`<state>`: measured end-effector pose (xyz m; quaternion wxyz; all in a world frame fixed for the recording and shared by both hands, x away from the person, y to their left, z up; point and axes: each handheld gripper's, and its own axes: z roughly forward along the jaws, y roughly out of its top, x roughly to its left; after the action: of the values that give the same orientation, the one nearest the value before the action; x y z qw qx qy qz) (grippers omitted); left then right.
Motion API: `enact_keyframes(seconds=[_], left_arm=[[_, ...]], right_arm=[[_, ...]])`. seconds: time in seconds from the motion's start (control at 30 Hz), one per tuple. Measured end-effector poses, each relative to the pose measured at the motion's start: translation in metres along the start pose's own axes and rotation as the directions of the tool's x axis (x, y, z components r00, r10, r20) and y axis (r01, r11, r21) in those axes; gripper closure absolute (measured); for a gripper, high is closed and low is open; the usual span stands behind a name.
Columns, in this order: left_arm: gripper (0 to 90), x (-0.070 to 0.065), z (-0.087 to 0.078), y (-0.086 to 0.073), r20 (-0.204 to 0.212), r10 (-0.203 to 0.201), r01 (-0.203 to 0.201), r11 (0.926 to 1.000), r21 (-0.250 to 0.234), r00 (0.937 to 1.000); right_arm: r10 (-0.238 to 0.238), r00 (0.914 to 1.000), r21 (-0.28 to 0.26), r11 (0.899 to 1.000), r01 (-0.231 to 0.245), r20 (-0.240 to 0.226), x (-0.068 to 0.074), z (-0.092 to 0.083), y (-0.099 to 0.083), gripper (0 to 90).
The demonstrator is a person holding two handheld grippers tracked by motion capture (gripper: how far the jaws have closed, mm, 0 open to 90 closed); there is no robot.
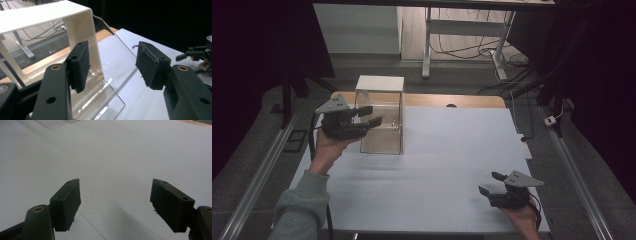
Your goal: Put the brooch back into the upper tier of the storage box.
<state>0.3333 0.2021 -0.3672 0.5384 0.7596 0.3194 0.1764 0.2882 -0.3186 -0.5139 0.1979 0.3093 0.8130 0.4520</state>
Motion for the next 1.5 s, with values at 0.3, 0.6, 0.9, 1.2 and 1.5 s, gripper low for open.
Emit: enact_keyframes(seconds=[0.3,0.6,0.9,1.2,1.5], left_arm=[[37.5,-0.016,-0.015,-0.021,-0.04,0.01,-0.009,0.9997,0.024,0.9991],[33.8,-0.029,-0.026,-0.052,-0.059,0.019,-0.016,0.9985,0.053,0.9981],[31.7,-0.037,-0.032,-0.091,-0.065,0.016,-0.009,0.995,0.1,0.9977],[31.4,-0.034,-0.036,-0.13,-0.092,-0.026,0.04,0.987,0.156,0.9954],[31.3,-0.029,-0.042,-0.167,-0.141,-0.056,0.087,0.9711,0.222,0.9884]], right_arm=[[0.009,1.0,0.001,1.0,-0.009,-0.002,-0.001,0.0,-0.001,24.0],[0.016,0.9999,-0.003,1.0,-0.016,0.001,0.0,-0.003,-0.003,24.0],[0.013,0.9999,-0.002,1.0,-0.013,0.002,0.0,-0.004,-0.003,24.1],[0.011,0.9999,-0.001,1.0,-0.011,-0.002,0.0,-0.003,-0.003,24.1],[0.009,0.9999,0.004,1.0,-0.009,-0.009,0.0,-0.003,-0.003,24.1]])
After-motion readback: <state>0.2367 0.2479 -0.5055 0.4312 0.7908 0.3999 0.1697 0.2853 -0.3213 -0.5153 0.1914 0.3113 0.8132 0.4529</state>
